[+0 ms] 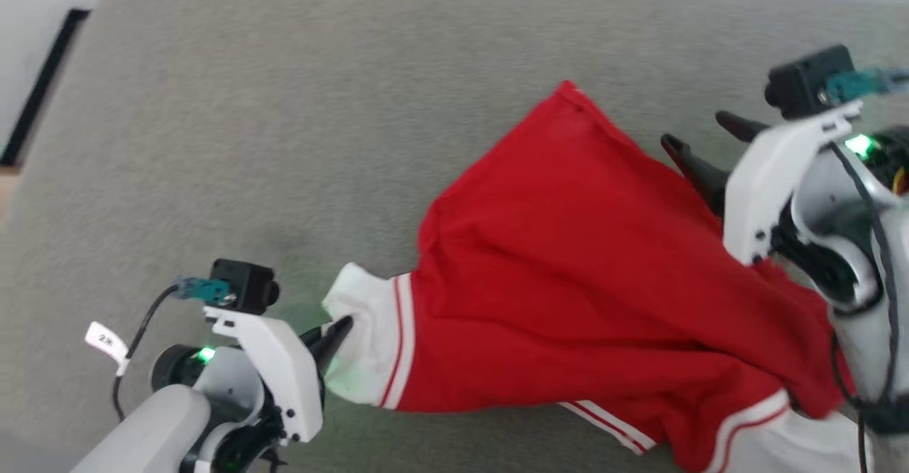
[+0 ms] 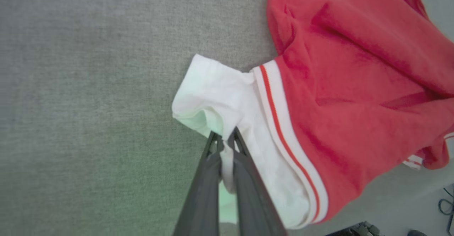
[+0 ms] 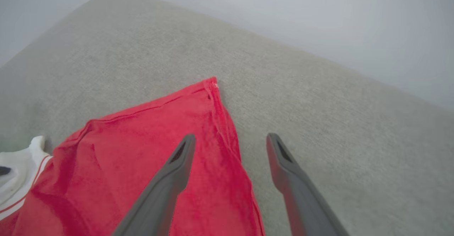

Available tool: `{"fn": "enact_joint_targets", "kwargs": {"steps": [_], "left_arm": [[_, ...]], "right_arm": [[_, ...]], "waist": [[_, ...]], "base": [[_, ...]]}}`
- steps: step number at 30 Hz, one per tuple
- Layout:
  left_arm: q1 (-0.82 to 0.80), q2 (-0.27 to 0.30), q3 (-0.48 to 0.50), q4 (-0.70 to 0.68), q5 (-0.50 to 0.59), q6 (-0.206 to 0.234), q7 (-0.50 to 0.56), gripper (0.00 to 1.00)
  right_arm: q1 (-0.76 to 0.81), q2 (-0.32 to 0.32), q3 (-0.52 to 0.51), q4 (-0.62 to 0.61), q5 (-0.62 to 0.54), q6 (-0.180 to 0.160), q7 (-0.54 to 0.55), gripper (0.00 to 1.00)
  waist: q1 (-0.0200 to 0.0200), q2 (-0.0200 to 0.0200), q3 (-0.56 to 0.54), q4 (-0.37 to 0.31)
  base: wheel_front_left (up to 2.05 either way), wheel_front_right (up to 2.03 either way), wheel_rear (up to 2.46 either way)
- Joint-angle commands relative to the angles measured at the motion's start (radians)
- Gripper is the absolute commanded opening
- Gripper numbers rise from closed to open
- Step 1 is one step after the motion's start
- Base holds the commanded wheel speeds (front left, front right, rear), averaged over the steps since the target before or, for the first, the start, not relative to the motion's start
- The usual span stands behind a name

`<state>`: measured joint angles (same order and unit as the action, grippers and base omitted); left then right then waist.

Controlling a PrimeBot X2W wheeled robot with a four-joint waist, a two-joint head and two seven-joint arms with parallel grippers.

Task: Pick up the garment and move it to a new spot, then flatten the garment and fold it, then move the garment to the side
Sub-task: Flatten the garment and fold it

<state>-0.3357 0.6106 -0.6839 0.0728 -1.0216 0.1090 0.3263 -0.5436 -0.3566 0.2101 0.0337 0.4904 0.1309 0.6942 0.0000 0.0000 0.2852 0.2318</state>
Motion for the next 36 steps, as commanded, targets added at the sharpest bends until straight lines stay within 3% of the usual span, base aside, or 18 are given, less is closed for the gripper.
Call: {"fn": "enact_joint_targets", "kwargs": {"steps": [1,9,16,22,26,27,28,36], "left_arm": [[-0.026,-0.021,-0.011,0.015,0.011,-0.015,0.003,0.0],[-0.092,-0.102,-0.059,0.086,0.032,-0.072,0.002,0.0],[-0.133,-0.155,-0.084,0.142,0.04,-0.113,-0.011,0.0],[-0.159,-0.186,-0.094,0.193,0.041,-0.143,-0.022,0.0],[-0.172,-0.19,-0.095,0.224,0.038,-0.153,-0.027,0.0],[-0.176,-0.19,-0.094,0.231,0.037,-0.156,-0.028,0.0],[-0.179,-0.191,-0.093,0.237,0.035,-0.159,-0.028,0.0],[-0.214,-0.15,-0.057,0.253,0.019,-0.153,-0.015,0.0]], "right_arm": [[-0.061,-0.002,0.023,0.072,0.011,0.0,-0.015,1.0],[-0.263,-0.046,0.173,0.381,0.029,-0.001,-0.027,1.0],[-0.357,-0.071,0.266,0.599,0.041,-0.001,-0.003,1.0],[-0.339,-0.045,0.373,0.808,0.092,0.0,0.103,1.0],[-0.309,-0.029,0.463,0.871,0.126,0.003,0.183,1.0],[-0.306,-0.03,0.483,0.874,0.136,0.004,0.2,0.24],[-0.311,-0.037,0.498,0.871,0.148,0.005,0.208,0.0],[-0.454,-0.074,0.504,0.793,0.21,-0.001,0.096,0.0]], "waist": [[0.0,0.0,0.024,0.07],[0.0,0.0,0.059,0.193],[0.0,0.0,0.092,0.259],[0.0,0.0,0.114,0.292],[0.0,0.0,0.115,0.295],[0.0,0.0,0.114,0.294],[0.0,0.0,0.114,0.293],[0.0,0.0,0.09,0.237]], "base": [[0.0,0.0,0.0],[0.0,0.0,0.0],[0.0,0.0,0.0],[0.0,0.0,0.0],[0.0,0.0,0.0],[0.0,0.0,0.0],[0.0,0.0,0.0],[0.0,0.0,0.0]]}}
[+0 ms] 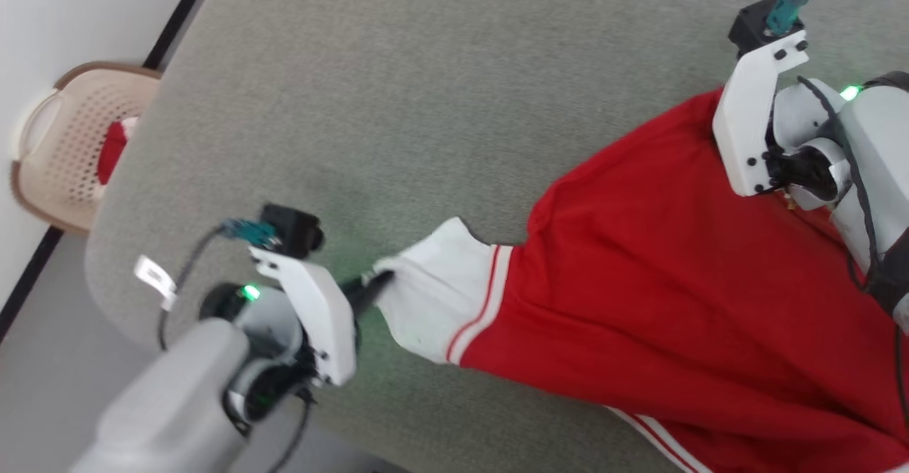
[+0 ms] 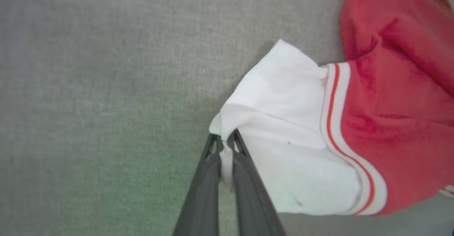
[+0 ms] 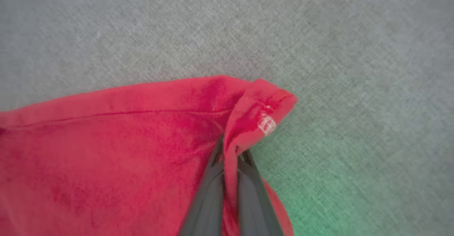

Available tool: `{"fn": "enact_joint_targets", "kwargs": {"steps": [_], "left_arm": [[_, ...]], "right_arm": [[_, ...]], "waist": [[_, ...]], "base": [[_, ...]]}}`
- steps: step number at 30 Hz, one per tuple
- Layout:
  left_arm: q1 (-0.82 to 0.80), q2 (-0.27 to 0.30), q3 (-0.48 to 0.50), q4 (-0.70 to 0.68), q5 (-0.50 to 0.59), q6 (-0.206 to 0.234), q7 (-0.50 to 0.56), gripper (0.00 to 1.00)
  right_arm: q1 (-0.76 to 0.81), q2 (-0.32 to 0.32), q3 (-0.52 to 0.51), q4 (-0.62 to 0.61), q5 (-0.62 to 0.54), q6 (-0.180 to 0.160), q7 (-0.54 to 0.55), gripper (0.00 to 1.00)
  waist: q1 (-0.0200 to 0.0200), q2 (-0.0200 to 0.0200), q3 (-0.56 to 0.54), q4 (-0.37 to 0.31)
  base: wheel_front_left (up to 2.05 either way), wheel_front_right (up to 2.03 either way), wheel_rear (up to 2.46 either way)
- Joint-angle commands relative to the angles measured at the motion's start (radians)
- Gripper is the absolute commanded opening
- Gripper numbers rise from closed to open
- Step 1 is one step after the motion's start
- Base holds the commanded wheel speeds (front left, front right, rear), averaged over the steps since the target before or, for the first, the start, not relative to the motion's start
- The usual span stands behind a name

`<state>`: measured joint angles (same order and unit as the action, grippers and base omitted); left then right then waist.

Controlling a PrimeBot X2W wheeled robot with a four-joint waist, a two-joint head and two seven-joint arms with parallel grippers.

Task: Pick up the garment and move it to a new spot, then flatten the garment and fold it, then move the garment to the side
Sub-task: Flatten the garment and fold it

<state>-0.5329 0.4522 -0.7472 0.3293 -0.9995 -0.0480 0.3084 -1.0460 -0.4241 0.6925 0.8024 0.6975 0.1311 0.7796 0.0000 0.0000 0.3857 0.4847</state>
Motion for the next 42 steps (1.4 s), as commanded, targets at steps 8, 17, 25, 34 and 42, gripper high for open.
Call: {"fn": "enact_joint_targets", "kwargs": {"steps": [8,17,25,34,42], "left_arm": [[-0.146,0.148,0.064,-0.063,0.042,0.051,0.078,0.0],[-0.32,0.274,0.112,-0.123,0.074,0.087,0.205,0.0],[-0.469,0.284,0.118,-0.08,0.103,0.073,0.274,0.0],[-0.681,0.192,0.118,0.124,0.181,0.03,0.173,0.0],[-0.933,0.096,0.158,0.339,0.329,0.062,-0.215,0.0]], "right_arm": [[-0.016,-0.095,0.055,-0.191,0.081,-0.001,-0.105,0.0],[-0.037,-0.175,-0.019,-0.347,0.114,-0.001,-0.152,0.0],[-0.029,-0.161,-0.117,-0.394,0.106,-0.001,-0.138,0.0],[-0.083,-0.08,-0.228,-0.323,-0.014,-0.001,-0.206,0.0],[-0.254,0.04,-0.315,-0.121,-0.29,-0.002,-0.518,0.0]], "waist": [[0.0,0.0,-0.059,-0.142],[0.0,0.0,-0.116,-0.282],[0.0,0.0,-0.169,-0.349],[0.0,0.0,-0.181,-0.388],[0.0,0.0,-0.135,-0.404]], "base": [[0.0,0.0,0.0],[0.0,0.0,0.0],[0.0,0.0,0.0],[0.0,0.0,0.0],[0.0,0.0,0.0]]}}
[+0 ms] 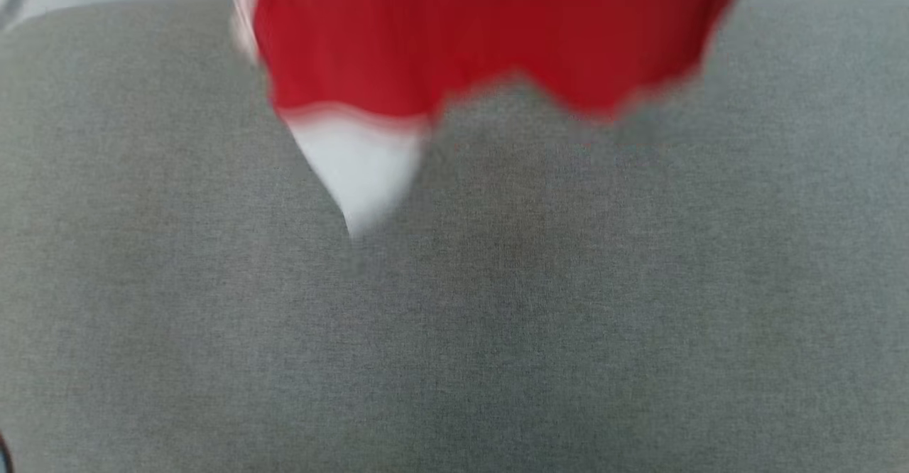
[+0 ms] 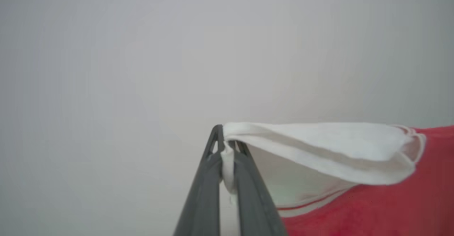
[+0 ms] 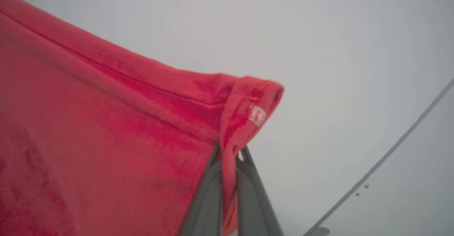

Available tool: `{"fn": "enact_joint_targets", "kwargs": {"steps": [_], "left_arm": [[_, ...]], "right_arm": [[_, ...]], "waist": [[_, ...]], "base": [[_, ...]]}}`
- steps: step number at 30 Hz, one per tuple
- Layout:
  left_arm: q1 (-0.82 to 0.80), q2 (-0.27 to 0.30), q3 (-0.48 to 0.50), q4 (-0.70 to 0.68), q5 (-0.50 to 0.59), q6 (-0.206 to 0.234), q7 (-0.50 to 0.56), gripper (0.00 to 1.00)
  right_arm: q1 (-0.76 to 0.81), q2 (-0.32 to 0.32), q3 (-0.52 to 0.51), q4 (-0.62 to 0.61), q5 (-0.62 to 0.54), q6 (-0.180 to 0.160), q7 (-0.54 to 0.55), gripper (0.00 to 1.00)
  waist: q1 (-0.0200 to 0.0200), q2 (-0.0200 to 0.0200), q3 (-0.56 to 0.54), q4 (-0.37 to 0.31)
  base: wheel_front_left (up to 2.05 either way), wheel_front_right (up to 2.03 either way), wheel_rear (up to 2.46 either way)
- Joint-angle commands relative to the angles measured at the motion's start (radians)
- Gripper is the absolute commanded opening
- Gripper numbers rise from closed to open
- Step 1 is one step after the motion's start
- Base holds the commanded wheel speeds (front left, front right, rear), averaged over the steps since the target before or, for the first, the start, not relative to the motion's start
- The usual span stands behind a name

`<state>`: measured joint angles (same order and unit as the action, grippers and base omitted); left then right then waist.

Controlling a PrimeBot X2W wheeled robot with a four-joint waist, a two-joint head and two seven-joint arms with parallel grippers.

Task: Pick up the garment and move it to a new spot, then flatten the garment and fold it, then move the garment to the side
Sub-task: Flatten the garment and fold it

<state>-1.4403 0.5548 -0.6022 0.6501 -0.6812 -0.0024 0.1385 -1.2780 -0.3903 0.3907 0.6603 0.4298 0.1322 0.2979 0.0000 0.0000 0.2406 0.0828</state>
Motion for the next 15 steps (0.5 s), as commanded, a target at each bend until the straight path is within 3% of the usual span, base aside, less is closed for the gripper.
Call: {"fn": "enact_joint_targets", "kwargs": {"steps": [1,4,6,12,15], "left_arm": [[-0.053,-0.015,0.016,0.039,0.034,0.02,-0.107,0.0],[-0.119,-0.044,0.039,0.098,0.064,0.024,-0.296,0.0],[-0.134,-0.065,0.033,0.127,0.077,-0.003,-0.361,0.0],[-0.042,-0.087,-0.005,0.215,0.069,-0.094,-0.393,0.0],[0.043,-0.095,-0.056,0.262,0.053,-0.118,-0.347,0.0]], "right_arm": [[-0.045,0.015,-0.024,0.044,-0.067,-0.003,-0.099,0.0],[-0.104,0.048,-0.074,0.119,-0.179,-0.003,-0.271,0.0],[-0.125,0.072,-0.098,0.166,-0.237,-0.003,-0.344,0.0],[-0.091,0.12,-0.089,0.302,-0.289,-0.003,-0.391,0.0],[-0.033,0.124,-0.051,0.35,-0.266,-0.003,-0.378,0.0]], "waist": [[0.0,0.0,0.015,-0.001],[0.0,0.0,0.026,0.005],[0.0,0.0,0.029,0.012],[0.0,0.0,0.029,0.036],[0.0,0.0,0.026,0.048]], "base": [[0.0,0.0,0.0],[0.0,0.0,0.0],[0.0,0.0,0.0],[0.0,0.0,0.0],[0.0,0.0,0.0]]}}
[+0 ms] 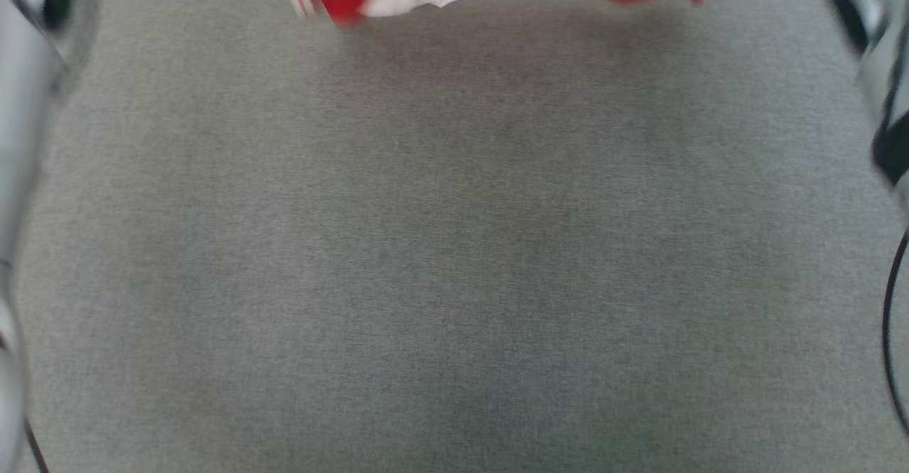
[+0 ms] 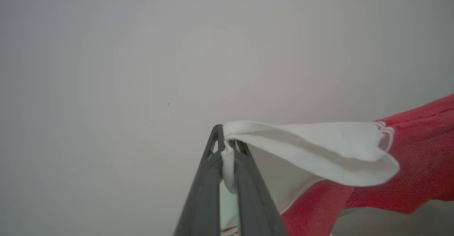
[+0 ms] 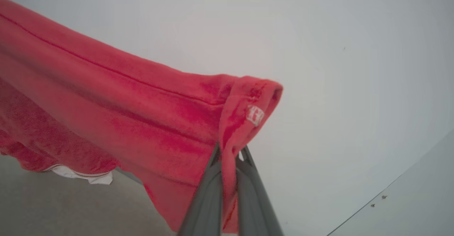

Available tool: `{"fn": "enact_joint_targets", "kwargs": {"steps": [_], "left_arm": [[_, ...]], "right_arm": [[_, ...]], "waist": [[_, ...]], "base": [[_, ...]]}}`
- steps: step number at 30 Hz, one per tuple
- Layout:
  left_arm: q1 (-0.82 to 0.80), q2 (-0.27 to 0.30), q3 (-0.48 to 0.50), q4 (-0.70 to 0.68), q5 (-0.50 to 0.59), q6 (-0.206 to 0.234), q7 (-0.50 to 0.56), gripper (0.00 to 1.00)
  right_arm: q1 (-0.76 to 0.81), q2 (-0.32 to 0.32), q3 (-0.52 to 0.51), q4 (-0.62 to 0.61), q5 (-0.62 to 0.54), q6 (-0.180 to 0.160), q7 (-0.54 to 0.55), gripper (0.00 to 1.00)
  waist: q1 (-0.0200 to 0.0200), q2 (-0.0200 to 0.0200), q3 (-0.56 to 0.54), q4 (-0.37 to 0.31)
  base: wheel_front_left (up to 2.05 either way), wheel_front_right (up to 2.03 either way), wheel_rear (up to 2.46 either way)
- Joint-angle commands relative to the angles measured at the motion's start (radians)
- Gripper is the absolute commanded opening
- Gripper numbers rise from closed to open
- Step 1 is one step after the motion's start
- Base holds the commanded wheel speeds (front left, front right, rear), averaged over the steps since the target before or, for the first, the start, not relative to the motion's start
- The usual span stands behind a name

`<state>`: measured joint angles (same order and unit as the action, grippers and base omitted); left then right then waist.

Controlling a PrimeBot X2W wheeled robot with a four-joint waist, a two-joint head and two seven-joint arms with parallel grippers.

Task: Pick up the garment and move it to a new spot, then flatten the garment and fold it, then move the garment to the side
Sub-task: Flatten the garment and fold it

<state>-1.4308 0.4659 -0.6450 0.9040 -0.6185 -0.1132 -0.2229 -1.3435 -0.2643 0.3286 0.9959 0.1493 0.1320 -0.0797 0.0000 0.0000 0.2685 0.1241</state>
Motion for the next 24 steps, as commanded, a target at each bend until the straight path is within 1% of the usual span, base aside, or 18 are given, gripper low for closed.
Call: {"fn": "enact_joint_targets", "kwargs": {"steps": [1,2,4,5,6,8,9,10,11,13,14,16,18,20,21,24], "left_arm": [[0.064,-0.011,-0.024,0.023,-0.029,-0.01,0.042,0.0],[0.094,-0.007,-0.042,0.031,-0.031,-0.013,0.058,0.0],[0.166,-0.018,-0.064,0.036,-0.07,-0.015,0.103,0.0],[0.166,-0.018,-0.064,0.036,-0.07,-0.015,0.103,0.0],[0.2,-0.022,-0.086,0.026,-0.083,-0.016,0.127,0.0],[0.268,-0.026,-0.109,-0.008,-0.15,-0.017,0.187,0.0],[0.298,-0.012,-0.127,-0.023,-0.163,-0.017,0.221,0.0],[0.329,-0.002,-0.149,-0.053,-0.183,-0.017,0.252,0.0],[0.367,0.004,-0.16,-0.08,-0.225,-0.017,0.289,0.0],[0.435,0.033,-0.195,-0.136,-0.263,-0.016,0.362,0.0],[0.47,0.045,-0.2,-0.167,-0.305,-0.016,0.398,0.0],[0.53,0.082,-0.21,-0.219,-0.341,-0.016,0.453,0.0],[0.597,0.106,-0.214,-0.279,-0.377,-0.014,0.499,0.0],[0.667,0.14,-0.223,-0.354,-0.408,0.006,0.539,0.0],[0.701,0.158,-0.223,-0.397,-0.424,0.022,0.554,0.0],[0.807,0.21,-0.235,-0.529,-0.451,0.089,0.601,0.0]], "right_arm": [[0.061,0.005,0.024,0.032,0.034,-0.002,0.014,0.0],[0.089,0.009,0.045,0.04,0.05,-0.002,0.021,0.0],[0.148,0.01,0.069,0.06,0.104,-0.002,0.048,0.0],[0.148,0.01,0.069,0.06,0.104,-0.002,0.048,0.0],[0.183,0.009,0.086,0.062,0.13,-0.002,0.06,0.0],[0.245,0.0,0.115,0.053,0.186,-0.002,0.084,0.0],[0.281,-0.001,0.129,0.047,0.226,-0.002,0.106,0.0],[0.304,-0.014,0.145,0.03,0.245,-0.002,0.114,0.0],[0.329,-0.026,0.162,0.014,0.27,-0.002,0.129,0.0],[0.391,-0.043,0.187,-0.027,0.325,-0.002,0.15,0.0],[0.422,-0.056,0.21,-0.054,0.343,-0.002,0.167,0.0],[0.479,-0.089,0.234,-0.11,0.395,-0.003,0.193,0.0],[0.534,-0.119,0.255,-0.166,0.432,-0.002,0.222,0.0],[0.592,-0.147,0.275,-0.228,0.468,-0.002,0.259,0.0],[0.616,-0.164,0.279,-0.259,0.487,-0.002,0.276,0.0],[0.687,-0.216,0.291,-0.357,0.528,-0.002,0.32,0.0]], "waist": [[0.0,0.0,-0.004,0.011],[0.0,0.0,-0.004,0.015],[0.0,0.0,-0.009,0.023],[0.0,0.0,-0.009,0.023],[0.0,0.0,-0.011,0.028],[0.0,0.0,-0.015,0.034],[0.0,0.0,-0.018,0.037],[0.0,0.0,-0.019,0.038],[0.0,0.0,-0.021,0.039],[0.0,0.0,-0.024,0.042],[0.0,0.0,-0.025,0.043],[0.0,0.0,-0.029,0.043],[0.0,0.0,-0.033,0.042],[0.0,0.0,-0.035,0.039],[0.0,0.0,-0.037,0.037],[0.0,0.0,-0.039,0.032]], "base": [[0.0,0.0,0.0],[0.0,0.0,0.0],[0.0,0.0,0.0],[0.0,0.0,0.0],[0.0,0.0,0.0],[0.0,0.0,0.0],[0.0,0.0,0.0],[0.0,0.0,0.0],[0.0,0.0,0.0],[0.0,0.0,0.0],[0.0,0.0,0.0],[0.0,0.0,0.0],[0.0,0.0,0.0],[0.0,0.0,0.0],[0.0,0.0,0.0],[0.0,0.0,0.0]]}}
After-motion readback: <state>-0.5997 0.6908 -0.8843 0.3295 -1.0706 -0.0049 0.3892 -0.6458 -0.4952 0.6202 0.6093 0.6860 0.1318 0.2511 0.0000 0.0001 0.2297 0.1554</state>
